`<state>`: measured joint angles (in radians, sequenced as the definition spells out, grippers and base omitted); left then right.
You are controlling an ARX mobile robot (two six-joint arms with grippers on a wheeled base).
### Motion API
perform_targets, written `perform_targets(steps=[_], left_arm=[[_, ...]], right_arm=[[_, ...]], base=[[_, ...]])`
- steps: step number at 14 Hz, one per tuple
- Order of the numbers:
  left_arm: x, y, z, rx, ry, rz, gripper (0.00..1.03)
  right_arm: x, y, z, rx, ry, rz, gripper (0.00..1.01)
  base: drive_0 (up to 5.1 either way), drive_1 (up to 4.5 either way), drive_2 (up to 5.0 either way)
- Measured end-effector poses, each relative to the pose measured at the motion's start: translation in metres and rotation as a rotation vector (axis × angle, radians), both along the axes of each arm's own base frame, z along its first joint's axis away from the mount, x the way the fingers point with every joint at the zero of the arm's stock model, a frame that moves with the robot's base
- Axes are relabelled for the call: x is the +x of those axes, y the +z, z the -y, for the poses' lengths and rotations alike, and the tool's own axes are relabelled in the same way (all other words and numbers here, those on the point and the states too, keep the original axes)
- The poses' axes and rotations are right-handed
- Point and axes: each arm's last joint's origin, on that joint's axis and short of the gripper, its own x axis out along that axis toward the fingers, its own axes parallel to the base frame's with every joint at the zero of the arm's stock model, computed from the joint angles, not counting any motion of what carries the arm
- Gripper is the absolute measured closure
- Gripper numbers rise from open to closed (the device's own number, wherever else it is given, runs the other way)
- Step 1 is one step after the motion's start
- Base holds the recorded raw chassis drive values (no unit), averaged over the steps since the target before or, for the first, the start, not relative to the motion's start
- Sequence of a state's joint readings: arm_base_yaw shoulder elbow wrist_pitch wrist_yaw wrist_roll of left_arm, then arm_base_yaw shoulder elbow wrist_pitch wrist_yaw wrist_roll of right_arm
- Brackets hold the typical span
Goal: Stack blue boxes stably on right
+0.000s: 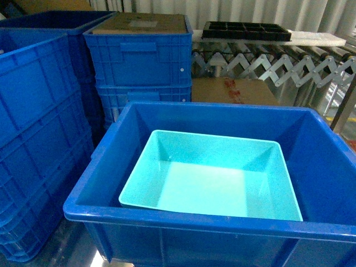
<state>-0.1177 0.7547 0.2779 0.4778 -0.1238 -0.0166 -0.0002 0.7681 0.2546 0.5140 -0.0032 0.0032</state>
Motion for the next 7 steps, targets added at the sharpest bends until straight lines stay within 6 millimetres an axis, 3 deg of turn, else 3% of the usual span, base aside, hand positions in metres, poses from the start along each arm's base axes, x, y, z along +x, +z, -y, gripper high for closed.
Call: perform_targets(steps=[4,7], left_arm=[[-0.021,-0.026,-0.017,0.001,0.008,-0.006,1.01],[-0.032,-0.037,-0.016,0.000,-0.010,-0.010,1.01]], right_arm=[[-0.021,-0.023,0.000,0.000,0.000,-0.003,0.99],[-0.033,-0.033,0.000,0.000,0.000,-0.004,0.99]], base=[[0.0,0.00,0.0],[0.0,0.00,0.0]])
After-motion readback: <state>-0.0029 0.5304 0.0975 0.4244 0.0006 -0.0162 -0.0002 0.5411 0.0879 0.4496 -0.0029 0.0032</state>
